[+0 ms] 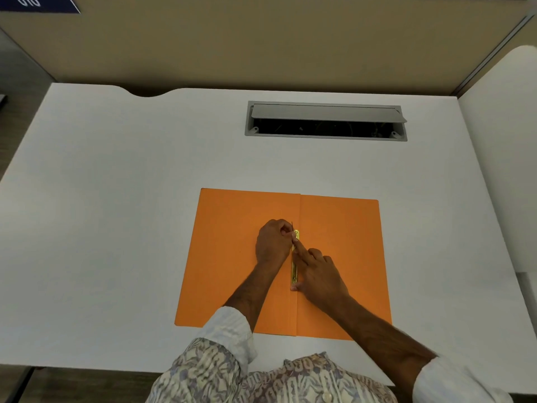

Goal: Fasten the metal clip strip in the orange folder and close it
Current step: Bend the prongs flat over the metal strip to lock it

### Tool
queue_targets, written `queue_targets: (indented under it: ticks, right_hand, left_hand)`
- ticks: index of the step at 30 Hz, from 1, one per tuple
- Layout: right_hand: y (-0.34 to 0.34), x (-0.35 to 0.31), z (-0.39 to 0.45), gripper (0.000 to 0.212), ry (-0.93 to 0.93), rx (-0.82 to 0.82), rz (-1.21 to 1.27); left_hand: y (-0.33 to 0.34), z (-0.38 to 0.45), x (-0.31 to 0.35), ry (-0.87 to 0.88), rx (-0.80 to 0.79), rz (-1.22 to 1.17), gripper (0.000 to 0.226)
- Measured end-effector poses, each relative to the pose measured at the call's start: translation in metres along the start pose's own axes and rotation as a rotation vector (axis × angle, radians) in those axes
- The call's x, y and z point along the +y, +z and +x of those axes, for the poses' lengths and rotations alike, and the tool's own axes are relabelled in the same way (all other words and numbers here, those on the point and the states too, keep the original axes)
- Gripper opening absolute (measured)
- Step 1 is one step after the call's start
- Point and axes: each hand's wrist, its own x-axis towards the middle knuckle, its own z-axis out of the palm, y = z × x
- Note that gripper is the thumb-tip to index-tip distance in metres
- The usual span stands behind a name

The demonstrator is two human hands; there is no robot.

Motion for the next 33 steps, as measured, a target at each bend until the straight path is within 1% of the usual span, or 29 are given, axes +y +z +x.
queue_targets:
  ticks: [6, 13, 18, 23, 29, 33]
  right_hand:
    - [0.001, 0.002, -0.001, 0.087, 0.004, 0.014, 0.024]
    - [0.002, 0.003, -0.002, 0.087, 0.001, 0.021, 0.030]
    - [0.003, 0.004, -0.001, 0.090, 0.001, 0.019, 0.030]
    - [0.003, 0.003, -0.001, 0.092, 0.009, 0.019, 0.037]
    - [0.002, 0.001, -0.002, 0.092, 0.018, 0.018, 0.030]
    - [0.002, -0.001, -0.002, 0.093, 0.024, 0.014, 0.025]
  left_hand:
    - [0.001, 0.004, 0.002, 0.008, -0.019, 0.017, 0.004]
    - [0.001, 0.013, 0.005, 0.045, -0.097, 0.039, 0.008]
    - [0.001, 0.019, 0.009, 0.062, -0.157, 0.082, 0.006]
    - [0.004, 0.016, 0.012, 0.006, -0.119, 0.076, 0.007]
    - [0.008, 0.013, 0.014, -0.088, -0.057, -0.025, 0.014]
    - [0.009, 0.012, 0.015, -0.140, -0.003, -0.092, 0.010]
